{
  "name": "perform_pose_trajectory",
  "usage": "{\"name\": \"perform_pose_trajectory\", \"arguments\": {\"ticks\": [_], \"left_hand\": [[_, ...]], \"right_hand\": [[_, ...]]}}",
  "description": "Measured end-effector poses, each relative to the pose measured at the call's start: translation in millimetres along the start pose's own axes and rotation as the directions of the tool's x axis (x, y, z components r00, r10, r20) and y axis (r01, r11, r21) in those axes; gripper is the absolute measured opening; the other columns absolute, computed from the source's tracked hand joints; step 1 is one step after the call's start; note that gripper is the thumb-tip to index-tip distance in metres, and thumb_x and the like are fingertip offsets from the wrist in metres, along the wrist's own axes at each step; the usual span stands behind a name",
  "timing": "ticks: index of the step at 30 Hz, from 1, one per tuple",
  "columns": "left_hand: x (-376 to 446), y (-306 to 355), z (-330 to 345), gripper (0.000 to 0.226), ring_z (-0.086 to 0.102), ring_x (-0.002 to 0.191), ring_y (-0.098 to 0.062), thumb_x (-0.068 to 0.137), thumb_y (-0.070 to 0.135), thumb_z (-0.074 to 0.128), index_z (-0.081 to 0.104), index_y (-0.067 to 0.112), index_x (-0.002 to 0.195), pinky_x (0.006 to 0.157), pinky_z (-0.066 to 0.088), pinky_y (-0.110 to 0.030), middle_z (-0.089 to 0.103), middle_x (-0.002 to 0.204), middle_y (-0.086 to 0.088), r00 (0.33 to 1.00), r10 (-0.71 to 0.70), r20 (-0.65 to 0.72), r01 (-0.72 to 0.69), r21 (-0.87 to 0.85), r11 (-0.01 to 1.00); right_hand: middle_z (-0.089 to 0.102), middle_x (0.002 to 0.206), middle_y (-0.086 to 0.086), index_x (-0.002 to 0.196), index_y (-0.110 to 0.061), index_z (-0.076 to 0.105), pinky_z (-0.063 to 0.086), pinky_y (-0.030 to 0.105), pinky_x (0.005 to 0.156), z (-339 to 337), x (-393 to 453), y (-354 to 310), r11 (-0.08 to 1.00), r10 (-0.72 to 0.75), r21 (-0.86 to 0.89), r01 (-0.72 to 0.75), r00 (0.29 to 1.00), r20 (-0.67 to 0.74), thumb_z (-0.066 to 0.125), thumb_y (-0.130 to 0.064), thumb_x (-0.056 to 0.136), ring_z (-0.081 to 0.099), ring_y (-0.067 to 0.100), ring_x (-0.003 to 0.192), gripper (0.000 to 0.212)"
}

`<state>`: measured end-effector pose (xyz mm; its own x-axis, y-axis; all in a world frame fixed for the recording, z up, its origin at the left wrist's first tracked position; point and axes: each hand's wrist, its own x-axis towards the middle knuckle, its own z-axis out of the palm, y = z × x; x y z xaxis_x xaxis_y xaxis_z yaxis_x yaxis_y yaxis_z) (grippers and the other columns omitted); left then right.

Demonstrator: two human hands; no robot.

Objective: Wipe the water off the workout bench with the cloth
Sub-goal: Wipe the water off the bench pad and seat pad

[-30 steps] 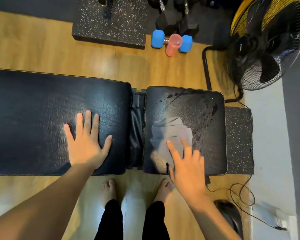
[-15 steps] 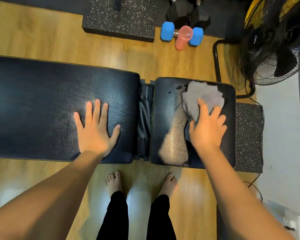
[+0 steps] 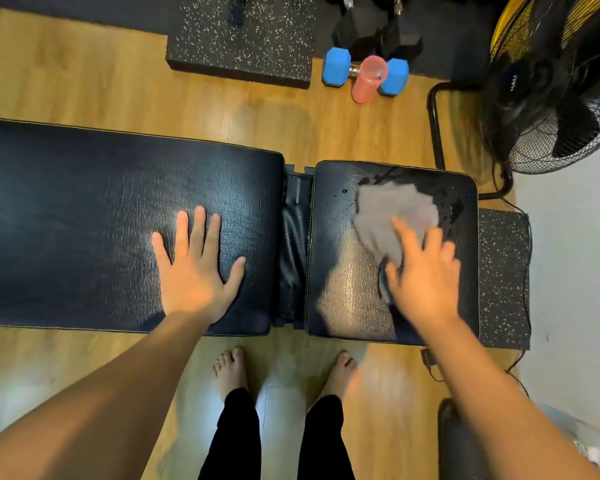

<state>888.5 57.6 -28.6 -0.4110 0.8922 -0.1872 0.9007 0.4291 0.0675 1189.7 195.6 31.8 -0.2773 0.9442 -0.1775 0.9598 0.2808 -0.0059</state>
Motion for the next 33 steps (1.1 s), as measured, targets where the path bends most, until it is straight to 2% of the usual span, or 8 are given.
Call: {"name": "perform_pose_trajectory", "arguments": {"ticks": [4, 7, 11, 18, 24, 28, 30, 33], "left_hand": [[-0.2, 0.2, 1.5, 0.077, -0.003, 0.154, -0.028, 0.095, 0.061, 0.028, 0.015, 0.019, 0.158, 0.118, 0.005, -0.063, 0.006, 0.167, -0.005, 1.0, -0.001, -0.004, 0.001, 0.003, 1.0], [0.3, 0.6, 0.7, 0.077, -0.001, 0.153, -0.029, 0.094, 0.06, 0.029, 0.017, 0.018, 0.158, 0.118, 0.004, -0.063, 0.008, 0.167, -0.005, 1.0, -0.003, -0.01, 0.003, 0.001, 1.0], [-0.1, 0.5, 0.1, 0.077, 0.0, 0.153, -0.029, 0.094, 0.06, 0.029, 0.018, 0.018, 0.158, 0.118, 0.004, -0.063, 0.008, 0.167, -0.005, 1.0, -0.002, -0.017, 0.002, -0.001, 1.0], [0.5, 0.0, -0.7, 0.077, -0.001, 0.154, -0.028, 0.095, 0.06, 0.029, 0.017, 0.019, 0.158, 0.118, 0.005, -0.063, 0.009, 0.167, -0.005, 1.0, 0.001, -0.008, -0.001, -0.006, 1.0], [-0.6, 0.9, -1.1, 0.077, 0.0, 0.154, -0.028, 0.094, 0.059, 0.031, 0.018, 0.019, 0.158, 0.118, 0.005, -0.063, 0.01, 0.167, -0.005, 1.0, 0.004, -0.018, -0.005, -0.017, 1.0], [0.0, 1.4, -0.9, 0.077, -0.001, 0.154, -0.027, 0.094, 0.06, 0.031, 0.018, 0.02, 0.158, 0.118, 0.004, -0.063, 0.01, 0.167, -0.006, 1.0, -0.003, -0.008, 0.002, -0.027, 1.0], [0.8, 2.6, -1.9, 0.077, -0.001, 0.154, -0.028, 0.094, 0.061, 0.03, 0.016, 0.02, 0.158, 0.118, 0.005, -0.063, 0.009, 0.167, -0.007, 1.0, -0.008, 0.005, 0.008, -0.006, 1.0], [2.7, 4.0, -3.6, 0.077, 0.001, 0.153, -0.029, 0.093, 0.062, 0.029, 0.018, 0.02, 0.157, 0.117, 0.005, -0.063, 0.01, 0.166, -0.007, 0.999, -0.023, 0.023, 0.023, 0.026, 0.999]], "right_hand": [[0.034, 0.137, 0.017, 0.143, -0.035, 0.033, 0.041, 0.057, 0.086, -5.3, 57.2, 3.8, 0.95, 0.29, 0.125, -0.285, 0.956, -0.031, 0.064, -0.031, 0.088, 0.042, 0.045, 0.111, 0.064], [0.036, 0.133, 0.017, 0.143, -0.035, 0.033, 0.041, 0.055, 0.085, -4.5, 52.6, -14.2, 0.958, 0.285, 0.06, -0.281, 0.957, -0.062, 0.065, -0.032, 0.086, 0.042, 0.043, 0.11, 0.065], [0.042, 0.131, 0.016, 0.145, -0.033, 0.037, 0.042, 0.048, 0.075, 2.4, -13.1, -42.4, 0.999, -0.037, -0.003, 0.037, 0.999, -0.01, 0.072, -0.032, 0.078, 0.045, 0.038, 0.097, 0.076], [0.048, 0.135, 0.014, 0.142, -0.033, 0.045, 0.044, 0.044, 0.067, 10.1, -51.9, -14.7, 0.916, -0.39, -0.061, 0.397, 0.915, 0.098, 0.082, -0.036, 0.063, 0.049, 0.035, 0.087, 0.088], [0.038, 0.133, 0.016, 0.146, -0.037, 0.031, 0.046, 0.053, 0.081, -8.4, 49.0, 10.9, 0.998, -0.055, -0.022, 0.055, 0.998, 0.012, 0.065, -0.033, 0.085, 0.045, 0.041, 0.103, 0.07], [0.033, 0.14, 0.014, 0.144, -0.04, 0.03, 0.04, 0.058, 0.088, -12.5, 100.9, 5.1, 0.971, 0.221, 0.092, -0.22, 0.975, 0.009, 0.061, -0.035, 0.089, 0.041, 0.043, 0.114, 0.063], [0.035, 0.137, 0.013, 0.143, -0.04, 0.031, 0.039, 0.056, 0.087, -11.3, 95.8, -12.7, 0.968, 0.242, 0.068, -0.241, 0.97, -0.01, 0.062, -0.034, 0.088, 0.041, 0.042, 0.113, 0.064], [0.04, 0.133, 0.011, 0.142, -0.041, 0.034, 0.039, 0.046, 0.076, -4.2, 44.8, -43.5, 0.999, 0.045, -0.002, -0.045, 0.999, -0.026, 0.068, -0.03, 0.082, 0.044, 0.036, 0.099, 0.07]]}}
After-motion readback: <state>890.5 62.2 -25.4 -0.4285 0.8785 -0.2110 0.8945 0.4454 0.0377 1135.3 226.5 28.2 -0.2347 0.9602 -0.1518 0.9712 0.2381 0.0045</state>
